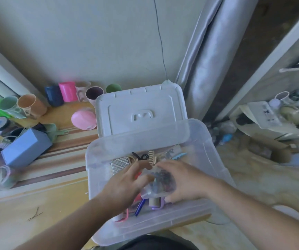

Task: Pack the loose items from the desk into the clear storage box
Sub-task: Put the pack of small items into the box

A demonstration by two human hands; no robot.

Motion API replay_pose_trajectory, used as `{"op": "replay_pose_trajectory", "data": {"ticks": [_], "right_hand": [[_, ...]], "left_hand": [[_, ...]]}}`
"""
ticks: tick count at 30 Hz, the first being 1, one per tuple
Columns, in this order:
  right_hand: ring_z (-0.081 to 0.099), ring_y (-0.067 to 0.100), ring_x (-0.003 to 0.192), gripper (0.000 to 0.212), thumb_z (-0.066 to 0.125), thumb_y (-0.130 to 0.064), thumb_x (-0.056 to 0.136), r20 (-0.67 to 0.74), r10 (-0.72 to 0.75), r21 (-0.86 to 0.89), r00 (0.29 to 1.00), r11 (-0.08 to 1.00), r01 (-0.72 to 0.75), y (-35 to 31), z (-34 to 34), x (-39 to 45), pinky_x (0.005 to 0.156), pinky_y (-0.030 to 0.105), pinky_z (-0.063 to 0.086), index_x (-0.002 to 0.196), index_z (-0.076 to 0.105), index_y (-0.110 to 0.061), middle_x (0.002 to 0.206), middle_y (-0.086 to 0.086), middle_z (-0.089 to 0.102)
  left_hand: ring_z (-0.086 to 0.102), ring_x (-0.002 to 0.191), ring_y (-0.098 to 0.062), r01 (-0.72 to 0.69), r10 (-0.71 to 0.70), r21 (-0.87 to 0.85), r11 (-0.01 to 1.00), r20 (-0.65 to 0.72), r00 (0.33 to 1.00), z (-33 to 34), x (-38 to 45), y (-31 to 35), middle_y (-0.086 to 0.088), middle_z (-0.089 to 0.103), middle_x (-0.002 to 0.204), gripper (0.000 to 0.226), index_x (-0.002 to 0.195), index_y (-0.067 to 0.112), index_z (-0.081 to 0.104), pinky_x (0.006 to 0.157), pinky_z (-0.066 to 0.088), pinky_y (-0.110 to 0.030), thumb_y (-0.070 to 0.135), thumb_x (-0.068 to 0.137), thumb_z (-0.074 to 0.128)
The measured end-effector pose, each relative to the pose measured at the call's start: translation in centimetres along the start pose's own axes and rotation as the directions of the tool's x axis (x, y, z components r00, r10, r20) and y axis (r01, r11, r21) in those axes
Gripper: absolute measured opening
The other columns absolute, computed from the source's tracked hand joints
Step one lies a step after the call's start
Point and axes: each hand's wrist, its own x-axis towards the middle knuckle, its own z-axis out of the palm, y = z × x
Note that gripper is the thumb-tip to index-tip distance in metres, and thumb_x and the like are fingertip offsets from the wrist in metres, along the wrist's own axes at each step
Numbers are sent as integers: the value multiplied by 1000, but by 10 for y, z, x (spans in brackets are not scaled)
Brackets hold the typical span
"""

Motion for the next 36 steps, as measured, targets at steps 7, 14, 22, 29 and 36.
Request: {"op": "replay_pose_trajectory", "data": {"ticks": [7, 14, 22, 29, 36], "right_hand": [[55, 27, 113, 75, 79, -33, 69, -228, -30, -201, 973, 979, -16, -5, 26, 69, 78, 40, 54, 134, 41, -26, 130, -6, 44], [47, 30, 109, 64, 78, -22, 83, -279, -120, -349, 953, 937, 16, -61, 51, 150, 70, 39, 49, 134, 38, -21, 133, 7, 32], [40, 29, 143, 95, 85, -50, 81, -145, -119, -150, 982, 984, 97, -42, 88, 160, 110, 44, 47, 154, 31, -25, 161, 4, 25], [37, 27, 139, 76, 71, -53, 84, -319, -235, -195, 918, 964, 179, -59, 55, 114, 113, 43, 41, 149, 42, -26, 151, -1, 33], [48, 35, 126, 57, 80, -19, 79, -515, -401, -259, 758, 915, 309, -147, 36, 131, 108, 43, 43, 133, 63, -15, 137, 9, 49]], "left_hand": [[48, 132, -38, 278, -296, 201, 939, 69, 953, 18, -14, -29, -4, 59, 132, 62, 122, 37, 64, 110, 42, -55, 19, 65, 82], [44, 137, -41, 446, -460, 238, 863, 5, 888, 7, -67, -34, -3, 59, 130, 45, 110, 39, 67, 114, 34, -65, 36, 68, 83], [38, 139, -37, 604, -588, 64, 795, -165, 792, 11, -92, -37, -8, 46, 147, 59, 135, 33, 58, 119, 27, -55, 56, 81, 66], [30, 142, -36, 559, -563, -85, 824, -221, 796, 13, -72, -58, -8, 37, 155, 68, 140, 35, 53, 119, 28, -53, 62, 80, 66], [42, 131, -26, 551, -666, -374, 746, -442, 601, -15, -117, -150, 2, 44, 145, 40, 127, 33, 61, 108, 40, -45, 33, 89, 72]]}}
